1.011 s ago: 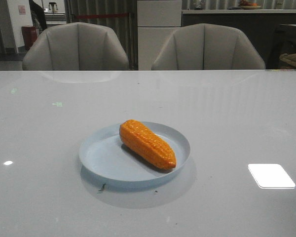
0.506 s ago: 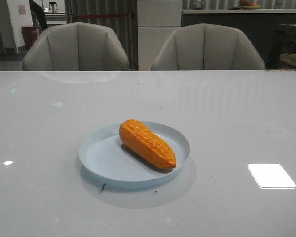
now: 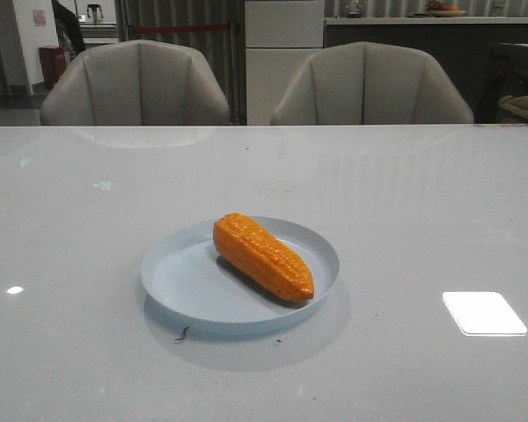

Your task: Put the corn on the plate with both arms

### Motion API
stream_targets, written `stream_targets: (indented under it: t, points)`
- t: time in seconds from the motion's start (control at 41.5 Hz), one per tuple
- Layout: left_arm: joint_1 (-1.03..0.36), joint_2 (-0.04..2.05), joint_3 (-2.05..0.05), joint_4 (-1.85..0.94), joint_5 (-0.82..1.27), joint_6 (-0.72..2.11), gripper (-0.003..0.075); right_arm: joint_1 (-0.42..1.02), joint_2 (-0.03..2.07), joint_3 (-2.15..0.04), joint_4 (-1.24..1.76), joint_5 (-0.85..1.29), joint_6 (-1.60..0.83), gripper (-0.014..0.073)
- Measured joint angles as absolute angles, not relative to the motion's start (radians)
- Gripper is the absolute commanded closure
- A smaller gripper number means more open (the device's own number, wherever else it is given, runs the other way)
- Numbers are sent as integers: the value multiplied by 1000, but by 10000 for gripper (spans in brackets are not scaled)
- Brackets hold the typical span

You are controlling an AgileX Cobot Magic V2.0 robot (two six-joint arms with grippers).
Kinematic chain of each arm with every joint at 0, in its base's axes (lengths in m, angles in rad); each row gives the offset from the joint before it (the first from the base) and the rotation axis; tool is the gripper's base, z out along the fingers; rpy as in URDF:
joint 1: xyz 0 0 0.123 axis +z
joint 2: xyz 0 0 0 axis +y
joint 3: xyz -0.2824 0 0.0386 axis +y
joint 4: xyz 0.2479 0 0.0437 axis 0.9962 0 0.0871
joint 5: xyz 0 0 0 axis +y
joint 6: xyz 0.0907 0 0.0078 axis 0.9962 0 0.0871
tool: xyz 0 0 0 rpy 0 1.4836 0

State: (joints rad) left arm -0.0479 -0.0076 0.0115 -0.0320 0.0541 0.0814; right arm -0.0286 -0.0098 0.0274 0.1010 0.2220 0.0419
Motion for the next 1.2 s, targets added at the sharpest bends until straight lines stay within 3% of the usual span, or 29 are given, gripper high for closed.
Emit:
stream_targets:
  t: [1.204]
  points:
    - [-48,-8,11,-32,54,81,627,-28,-10,27,101,245,42,529]
